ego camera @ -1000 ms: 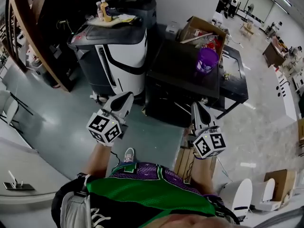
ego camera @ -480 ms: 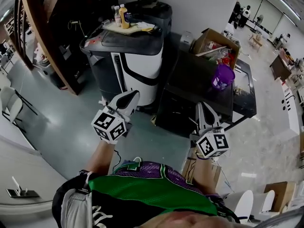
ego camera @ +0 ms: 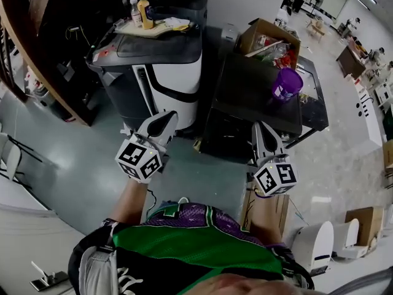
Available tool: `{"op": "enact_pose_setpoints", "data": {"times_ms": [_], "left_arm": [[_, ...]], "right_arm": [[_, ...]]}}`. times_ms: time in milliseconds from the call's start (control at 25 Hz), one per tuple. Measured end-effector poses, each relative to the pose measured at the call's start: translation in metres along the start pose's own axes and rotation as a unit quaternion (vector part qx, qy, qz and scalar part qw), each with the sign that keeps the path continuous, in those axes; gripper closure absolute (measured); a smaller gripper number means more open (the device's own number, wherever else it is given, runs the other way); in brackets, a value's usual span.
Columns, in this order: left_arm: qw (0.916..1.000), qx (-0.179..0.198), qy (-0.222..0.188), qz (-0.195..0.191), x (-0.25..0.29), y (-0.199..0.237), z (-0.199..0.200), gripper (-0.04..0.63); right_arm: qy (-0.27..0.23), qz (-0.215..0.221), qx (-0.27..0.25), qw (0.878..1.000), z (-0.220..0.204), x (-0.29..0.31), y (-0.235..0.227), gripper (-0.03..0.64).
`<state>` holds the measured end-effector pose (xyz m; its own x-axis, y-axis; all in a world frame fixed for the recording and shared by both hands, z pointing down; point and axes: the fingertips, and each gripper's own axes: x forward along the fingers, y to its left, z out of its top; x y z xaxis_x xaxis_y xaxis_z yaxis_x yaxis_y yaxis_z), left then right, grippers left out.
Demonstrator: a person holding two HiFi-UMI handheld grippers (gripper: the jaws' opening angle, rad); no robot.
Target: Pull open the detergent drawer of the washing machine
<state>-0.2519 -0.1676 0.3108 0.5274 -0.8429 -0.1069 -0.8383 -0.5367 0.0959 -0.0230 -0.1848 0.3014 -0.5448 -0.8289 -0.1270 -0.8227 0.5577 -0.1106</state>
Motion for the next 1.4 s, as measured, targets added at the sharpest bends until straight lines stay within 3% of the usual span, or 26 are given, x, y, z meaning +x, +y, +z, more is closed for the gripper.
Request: {"op": "enact_pose_setpoints", "data": {"times_ms": [200, 280, 400, 480, 680, 880, 1160, 1400], "left_arm": [[0.9999, -0.006, 0.007, -0.009, 0.008, 0.019, -0.012, 0.58], [0.9999, -0.013, 0.007, -0.009, 0.014, 0.022, -0.016, 0.579], [0.9999, -0.013, 0.006, -0.009, 0.024, 0.017, -0.019, 0.579], [0.9999, -0.012, 0.004, -0.008, 0.031, 0.013, -0.019, 0.58], [0.9998, -0.016, 0.006, -0.013, 0.044, -0.005, -0.021, 0.578], [0.9993, -0.029, 0.02, -0.01, 0.057, -0.017, -0.039, 0.579], [0.9983, -0.026, 0.053, 0.001, 0.07, -0.025, -0.066, 0.578], [0.9974, -0.012, 0.069, 0.016, 0.084, -0.03, -0.078, 0.578]], "right_arm": [[0.012, -0.008, -0.011, 1.0, -0.012, 0.016, 0.005, 0.614], [0.022, 0.003, -0.019, 1.0, -0.017, 0.022, 0.005, 0.497], [0.028, 0.025, -0.028, 0.999, -0.021, 0.029, 0.001, 0.393], [0.03, 0.042, -0.007, 0.999, -0.026, 0.033, -0.006, 0.364], [0.048, 0.066, 0.083, 0.993, -0.062, 0.046, -0.035, 0.359], [0.055, 0.068, 0.195, 0.977, -0.117, 0.057, -0.074, 0.36], [0.127, 0.058, 0.213, 0.967, -0.206, 0.074, -0.112, 0.36], [0.176, 0.055, 0.255, 0.949, -0.286, 0.086, -0.129, 0.36]]}}
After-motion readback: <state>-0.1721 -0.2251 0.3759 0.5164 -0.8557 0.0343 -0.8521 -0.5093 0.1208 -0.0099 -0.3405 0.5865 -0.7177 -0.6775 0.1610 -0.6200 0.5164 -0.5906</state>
